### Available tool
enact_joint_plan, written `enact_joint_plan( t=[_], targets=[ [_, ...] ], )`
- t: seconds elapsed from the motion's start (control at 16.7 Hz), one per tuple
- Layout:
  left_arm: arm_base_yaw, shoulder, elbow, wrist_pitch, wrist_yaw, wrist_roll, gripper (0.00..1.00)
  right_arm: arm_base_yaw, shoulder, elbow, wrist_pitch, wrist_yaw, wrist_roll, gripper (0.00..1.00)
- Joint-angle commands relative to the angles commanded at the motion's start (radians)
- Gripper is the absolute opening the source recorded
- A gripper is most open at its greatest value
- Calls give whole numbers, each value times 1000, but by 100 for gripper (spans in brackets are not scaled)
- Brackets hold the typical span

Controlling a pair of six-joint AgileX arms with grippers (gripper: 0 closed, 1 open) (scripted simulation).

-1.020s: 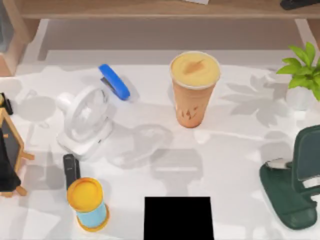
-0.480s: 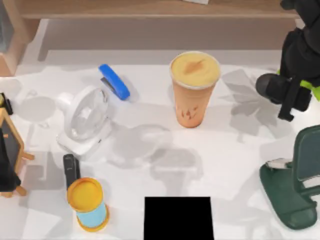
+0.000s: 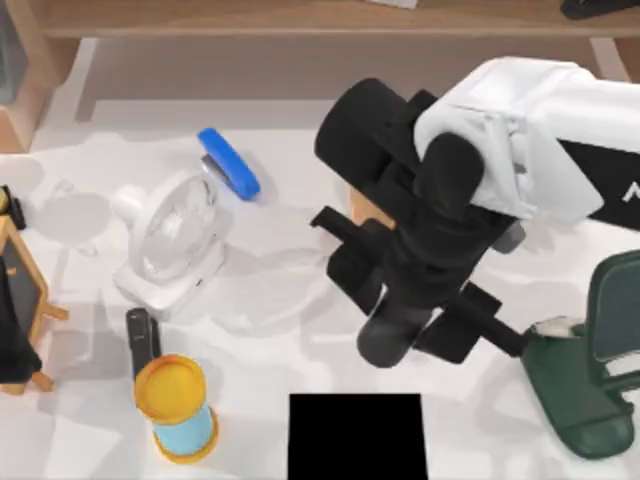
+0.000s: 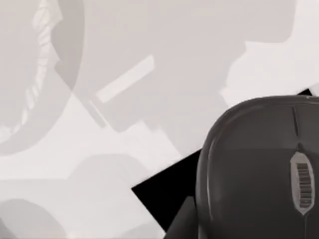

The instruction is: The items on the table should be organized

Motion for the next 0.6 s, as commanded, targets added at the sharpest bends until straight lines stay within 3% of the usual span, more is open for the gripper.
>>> enact_joint_plan(
  t=[0.3,0.6],
  targets=[
    [0,0,0,0,0,0,100,146,99,-73,63,-12,-334,0],
    [0,0,0,0,0,0,100,183,126,-96,80,-15,-411,0]
  ],
)
